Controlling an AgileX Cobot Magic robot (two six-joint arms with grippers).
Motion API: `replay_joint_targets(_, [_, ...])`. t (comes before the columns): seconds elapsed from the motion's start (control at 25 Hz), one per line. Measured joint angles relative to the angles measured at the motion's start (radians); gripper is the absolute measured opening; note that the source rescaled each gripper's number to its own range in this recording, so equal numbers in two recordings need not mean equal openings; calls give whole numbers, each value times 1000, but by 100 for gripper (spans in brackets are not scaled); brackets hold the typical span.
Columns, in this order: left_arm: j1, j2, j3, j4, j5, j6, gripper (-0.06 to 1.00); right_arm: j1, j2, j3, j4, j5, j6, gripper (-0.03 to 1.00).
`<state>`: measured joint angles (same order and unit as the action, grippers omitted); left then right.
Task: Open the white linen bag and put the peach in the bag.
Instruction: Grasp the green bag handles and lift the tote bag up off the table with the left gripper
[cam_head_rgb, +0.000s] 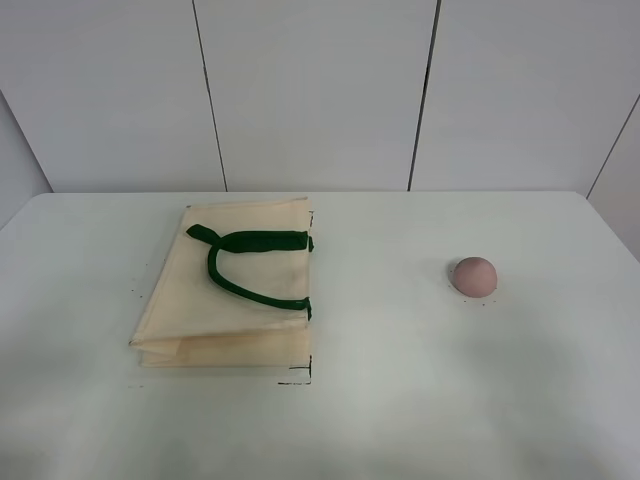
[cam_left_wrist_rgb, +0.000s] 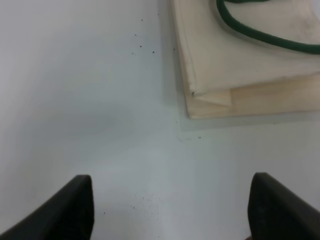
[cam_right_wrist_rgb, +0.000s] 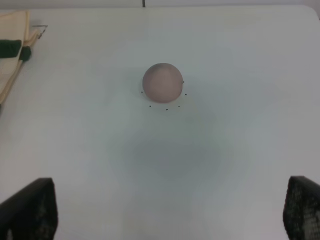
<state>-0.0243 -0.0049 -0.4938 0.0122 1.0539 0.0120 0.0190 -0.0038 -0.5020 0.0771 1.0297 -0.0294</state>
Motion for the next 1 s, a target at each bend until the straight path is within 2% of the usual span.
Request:
replay_joint_targets(0.52, [0,32,-19,0,0,-1,100,0,0,0,0,0,0,100])
replay_joint_targets(0.72, [0,322,-126,-12,-1,-1,100,0,0,0,0,0,0,100])
replay_joint_targets(1.0, [0,883,-363,-12,-63,-3,100,0,0,0,0,0,0,100])
